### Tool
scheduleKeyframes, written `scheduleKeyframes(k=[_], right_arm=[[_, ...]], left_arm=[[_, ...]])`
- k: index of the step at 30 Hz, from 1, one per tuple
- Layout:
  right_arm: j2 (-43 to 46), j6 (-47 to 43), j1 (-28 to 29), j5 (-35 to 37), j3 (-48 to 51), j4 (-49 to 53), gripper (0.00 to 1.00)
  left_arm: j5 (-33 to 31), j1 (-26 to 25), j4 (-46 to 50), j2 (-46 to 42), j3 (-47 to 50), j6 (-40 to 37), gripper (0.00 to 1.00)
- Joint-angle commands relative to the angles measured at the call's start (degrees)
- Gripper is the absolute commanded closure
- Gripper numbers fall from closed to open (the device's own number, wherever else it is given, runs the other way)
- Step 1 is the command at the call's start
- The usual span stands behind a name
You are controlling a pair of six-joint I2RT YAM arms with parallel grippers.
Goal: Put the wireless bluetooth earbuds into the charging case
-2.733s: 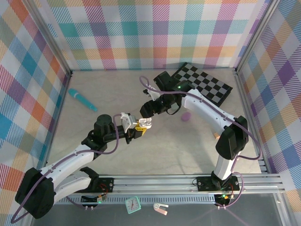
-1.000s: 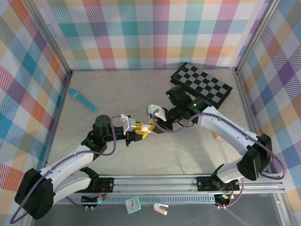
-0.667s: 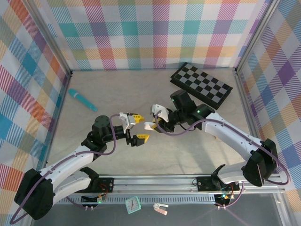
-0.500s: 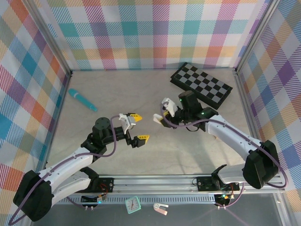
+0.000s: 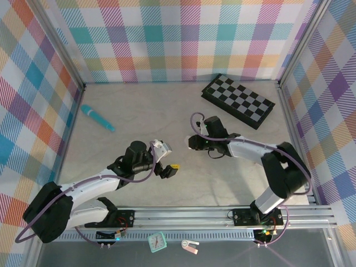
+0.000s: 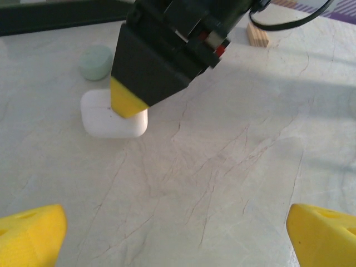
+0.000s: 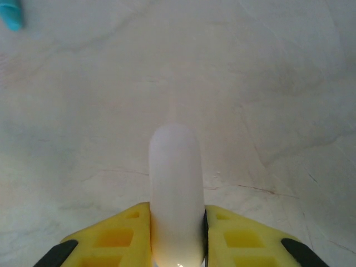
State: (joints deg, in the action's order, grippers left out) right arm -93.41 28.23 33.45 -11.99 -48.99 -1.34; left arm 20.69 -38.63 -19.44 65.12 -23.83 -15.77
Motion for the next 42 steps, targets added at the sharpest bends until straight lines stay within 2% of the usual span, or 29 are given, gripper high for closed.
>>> scheduleKeyframes(k=[1, 4, 6, 12, 17, 22, 26, 28, 32, 36, 40, 42], right_arm=[[-3.08, 5.05, 0.33, 0.83, -2.67, -3.31, 0.75], [-6.3, 5.56, 0.28, 0.96, -3.94, -2.94, 0.74], [-7.8, 5.63, 0.3, 1.25, -4.19, -3.15, 0.71], [-3.83, 2.89, 0.3, 7.25, -3.52, -1.36, 0.43], [4.99, -4.71, 0.21, 14.73, -2.79, 3.82, 0.25], [17.65, -17.13, -0.72, 20.37, 2.8, 1.97, 0.02], [27.17, -24.79, -5.75, 22.05, 9.4, -2.25, 0.01], [30.86, -26.56, -10.8, 21.37, 13.5, -5.46, 0.01], [33.09, -28.19, -20.29, 19.06, 21.41, -13.94, 0.01], [28.71, -27.89, -27.69, 11.81, 26.53, -24.54, 0.01], [21.67, -27.01, -29.08, 9.53, 27.26, -32.43, 0.01], [18.02, -26.43, -29.09, 9.3, 26.24, -32.87, 0.01]], left_arm=[[-0.63, -0.73, -0.85, 0.11, -1.92, -0.9, 0.0], [-0.89, -0.79, -0.59, -0.09, -1.83, -0.76, 0.0], [-1.09, -0.83, -0.34, -0.51, -1.74, -0.76, 0.0], [-4.34, -0.74, -1.99, -2.94, -0.41, 1.6, 0.0], [-12.66, 0.46, -2.09, -6.72, 0.41, 3.55, 0.0], [-26.66, 4.03, -0.42, -10.99, 1.63, 4.69, 0.0], [-32.2, 8.28, -2.26, -14.38, 4.42, 5.29, 0.0], [-34.94, 11.0, -4.55, -15.82, 6.78, 5.3, 0.0], [-36.4, 17.63, -9.9, -15.49, 10.64, 7.1, 0.0], [-32.73, 23.65, -19.48, -6.87, 11.7, 8.49, 0.0], [-30.21, 27.01, -35.21, 8.32, 12.0, 9.38, 0.0], [-29.83, 27.71, -37.79, 12.67, 10.58, 7.69, 0.01]])
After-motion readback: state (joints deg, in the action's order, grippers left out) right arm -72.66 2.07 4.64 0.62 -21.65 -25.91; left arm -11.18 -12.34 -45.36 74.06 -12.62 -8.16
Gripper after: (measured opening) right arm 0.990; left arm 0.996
